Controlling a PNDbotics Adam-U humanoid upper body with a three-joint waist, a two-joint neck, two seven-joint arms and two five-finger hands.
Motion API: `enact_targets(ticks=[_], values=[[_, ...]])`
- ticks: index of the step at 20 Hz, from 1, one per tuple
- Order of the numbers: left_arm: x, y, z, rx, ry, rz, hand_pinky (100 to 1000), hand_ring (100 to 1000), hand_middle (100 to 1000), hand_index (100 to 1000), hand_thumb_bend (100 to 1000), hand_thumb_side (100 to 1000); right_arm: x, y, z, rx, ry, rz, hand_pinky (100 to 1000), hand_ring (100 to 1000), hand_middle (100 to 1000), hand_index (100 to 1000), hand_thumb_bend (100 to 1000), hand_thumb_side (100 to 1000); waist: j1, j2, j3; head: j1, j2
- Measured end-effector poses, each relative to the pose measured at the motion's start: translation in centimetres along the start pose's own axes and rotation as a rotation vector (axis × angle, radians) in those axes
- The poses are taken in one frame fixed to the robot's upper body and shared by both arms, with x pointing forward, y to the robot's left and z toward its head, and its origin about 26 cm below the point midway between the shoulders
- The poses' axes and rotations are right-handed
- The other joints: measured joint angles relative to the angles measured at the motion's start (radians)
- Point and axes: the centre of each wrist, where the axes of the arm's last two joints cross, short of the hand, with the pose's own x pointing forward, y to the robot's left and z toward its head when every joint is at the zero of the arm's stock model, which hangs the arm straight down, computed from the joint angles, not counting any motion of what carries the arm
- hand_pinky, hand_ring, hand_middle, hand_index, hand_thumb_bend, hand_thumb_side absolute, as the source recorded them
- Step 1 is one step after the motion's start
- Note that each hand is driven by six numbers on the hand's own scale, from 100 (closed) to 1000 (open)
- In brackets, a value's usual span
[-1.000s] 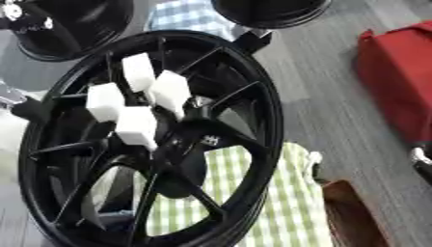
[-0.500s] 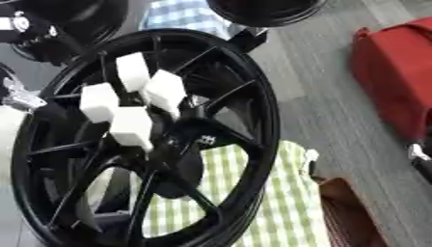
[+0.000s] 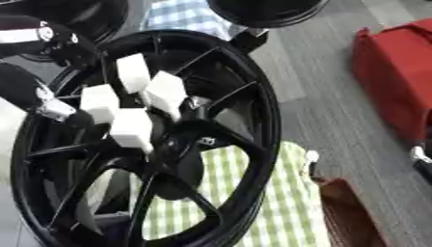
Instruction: Pull the pin out of the wheel hub.
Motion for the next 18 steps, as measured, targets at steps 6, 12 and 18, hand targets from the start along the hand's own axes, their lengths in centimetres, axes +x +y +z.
enact_targets(ticks=[6,12,18], values=[[0.0,-0.3,-0.8,0.015,0.009,0.001,808,774,740,855,752,473,0.2,0.0,-0.1,-0.001,-0.006,-0.002,639,637,540,689,100,517,-0.001,0.003,-0.001,0.006,0.000],[-0.2,-0.7,-1.7,0.010,0.018,0.018,779,739,676,817,697,481,0.5,0.1,-0.3,-0.005,-0.014,-0.004,638,637,541,689,100,515,-0.005,0.006,-0.005,0.010,0.000],[-0.4,-0.7,-1.9,0.004,0.019,0.026,768,725,658,803,664,438,0.5,0.1,-0.3,-0.010,-0.016,-0.003,638,637,541,690,100,515,-0.005,0.006,-0.007,0.014,0.000]])
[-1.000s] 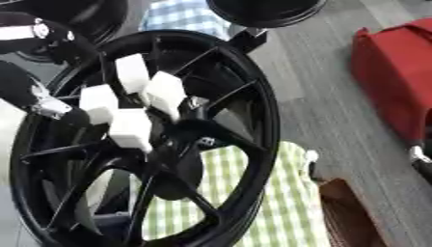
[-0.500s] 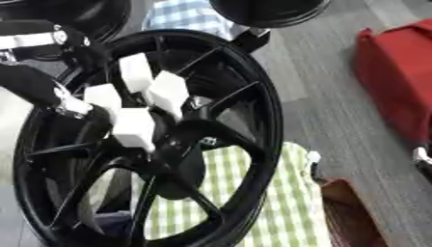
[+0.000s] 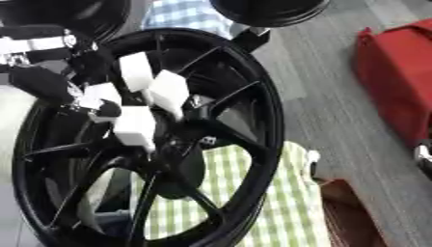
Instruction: Pull the pin out of the wheel hub.
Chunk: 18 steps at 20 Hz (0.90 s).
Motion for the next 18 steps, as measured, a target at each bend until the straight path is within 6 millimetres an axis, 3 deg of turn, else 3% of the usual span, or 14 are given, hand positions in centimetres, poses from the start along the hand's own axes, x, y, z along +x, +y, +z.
enact_targets(ticks=[7,8,18], values=[[-0.20,0.05,-0.16,-0.018,0.000,-0.005,766,722,656,801,627,426,0.02,0.02,0.00,-0.002,0.001,0.000,638,638,541,690,100,514,-0.001,0.003,-0.001,0.001,0.000],[-0.18,0.03,-0.19,-0.020,-0.002,-0.006,771,725,660,804,509,423,0.02,0.02,0.00,-0.002,0.001,0.000,639,638,541,690,100,514,-0.001,0.003,-0.001,0.001,0.000],[-0.78,-0.42,-0.01,-0.069,-0.024,0.011,755,702,632,784,430,389,0.03,0.02,-0.01,-0.011,0.002,0.000,638,638,540,690,100,511,-0.001,0.005,-0.001,0.008,-0.004]])
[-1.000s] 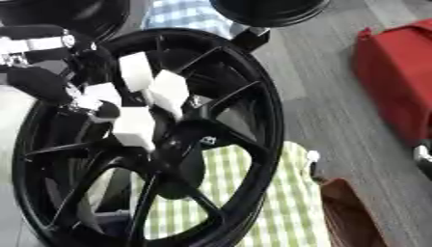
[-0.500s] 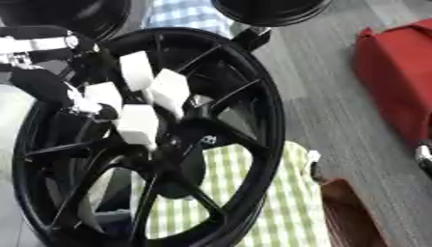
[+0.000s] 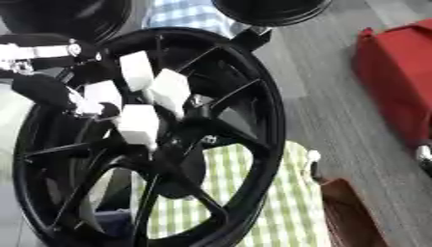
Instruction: Pull the pin out of the wheel hub.
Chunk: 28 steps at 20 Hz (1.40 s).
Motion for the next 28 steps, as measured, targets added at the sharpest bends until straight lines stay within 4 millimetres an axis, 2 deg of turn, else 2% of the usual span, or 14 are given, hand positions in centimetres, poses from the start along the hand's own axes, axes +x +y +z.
enact_targets(ticks=[3,9,13,20,24,28], values=[[0.0,0.0,0.0,-0.003,0.000,0.000,745,687,617,772,426,368,0.0,0.0,0.0,-0.001,0.001,0.000,638,638,539,691,100,511,0.000,0.000,-0.001,0.001,-0.003],[0.0,0.0,0.0,-0.004,-0.001,-0.007,701,587,509,691,362,337,0.0,0.0,0.0,-0.003,0.002,0.001,638,638,539,691,100,511,0.000,0.000,-0.001,0.002,-0.003],[0.3,0.0,0.1,0.005,-0.010,-0.023,662,530,441,621,322,256,0.0,0.0,0.0,-0.006,0.004,0.001,638,639,539,691,100,513,0.000,0.000,-0.001,0.003,-0.003],[0.7,0.1,0.2,0.015,-0.031,-0.056,634,485,335,505,261,177,0.0,0.0,0.0,-0.015,0.005,0.001,638,639,538,691,100,514,0.000,0.000,-0.001,0.004,-0.003],[1.1,0.3,1.0,0.045,-0.052,-0.099,619,454,272,430,231,104,0.0,0.0,0.0,-0.018,0.006,-0.001,637,638,538,691,100,517,0.000,0.000,0.001,0.008,-0.003],[1.4,0.7,2.8,0.110,-0.071,-0.157,619,432,223,378,239,100,0.0,0.0,0.0,-0.023,0.007,-0.002,637,638,538,691,100,517,0.000,0.000,0.006,0.009,-0.003]])
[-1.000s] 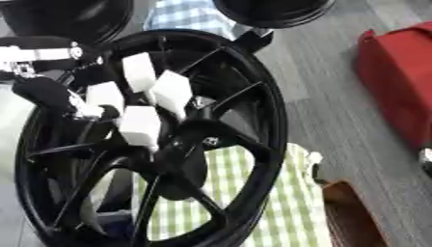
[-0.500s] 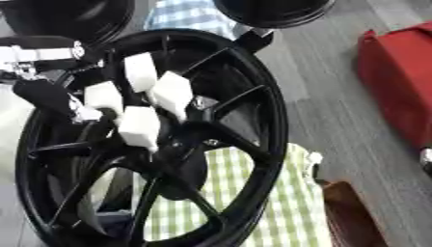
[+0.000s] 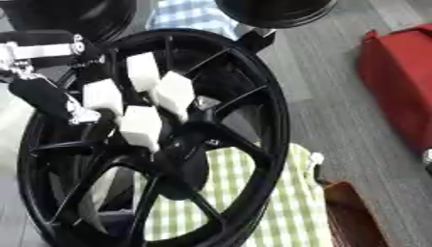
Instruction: Pull the pin out of the wheel hub.
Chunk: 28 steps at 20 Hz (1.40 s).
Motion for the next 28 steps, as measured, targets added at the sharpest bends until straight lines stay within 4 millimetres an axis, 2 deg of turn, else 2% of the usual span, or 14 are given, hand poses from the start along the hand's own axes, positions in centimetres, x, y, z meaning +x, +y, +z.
enact_targets(ticks=[6,10,11,12,15,20,22,24,25,28], values=[[0.1,1.9,4.3,0.220,0.009,-0.050,617,424,204,372,239,100,-0.1,0.0,0.0,-0.009,0.002,0.000,637,638,537,691,100,517,-0.001,0.000,0.014,0.008,0.000],[-1.3,1.9,7.1,0.377,0.070,0.006,616,418,198,377,205,100,-0.2,-0.1,0.1,-0.014,0.004,-0.002,637,638,537,690,100,517,-0.005,0.000,0.024,0.009,0.001],[-1.9,1.7,7.8,0.419,0.093,0.033,615,416,200,379,100,100,-0.2,-0.2,0.2,-0.017,0.006,-0.003,637,638,537,690,100,519,-0.007,0.000,0.027,0.009,0.001],[-2.6,1.3,8.4,0.463,0.122,0.061,615,415,195,380,181,100,-0.3,-0.3,0.2,-0.022,0.008,-0.004,637,638,536,690,100,518,-0.008,0.000,0.030,0.008,0.001],[-5.0,-0.4,10.4,0.603,0.235,0.151,613,413,193,387,134,100,-0.4,-0.4,0.2,-0.035,0.013,-0.009,637,637,536,690,100,518,-0.012,0.001,0.044,0.003,0.001],[-9.9,-5.7,13.1,0.758,0.488,0.325,621,434,221,429,116,100,-0.7,-0.8,0.5,-0.058,0.027,-0.021,637,637,536,690,100,518,-0.028,0.006,0.064,-0.010,0.005],[-11.4,-7.8,14.0,0.785,0.571,0.377,633,456,254,469,155,100,-0.9,-0.9,0.6,-0.065,0.033,-0.024,638,637,535,690,100,517,-0.033,0.006,0.067,-0.012,0.008],[-12.5,-9.7,14.5,0.795,0.620,0.419,661,493,316,535,205,107,-1.0,-0.9,0.7,-0.070,0.035,-0.027,638,637,535,690,100,518,-0.039,0.006,0.070,-0.013,0.009],[-12.8,-10.5,14.7,0.793,0.632,0.433,683,530,370,588,236,149,-1.0,-0.9,0.7,-0.072,0.035,-0.028,638,637,535,690,100,518,-0.041,0.006,0.070,-0.013,0.009],[-13.4,-12.3,14.9,0.775,0.639,0.448,806,736,625,791,406,297,-1.1,-1.0,0.7,-0.077,0.038,-0.031,638,636,535,690,100,518,-0.043,0.006,0.070,-0.012,0.009]])
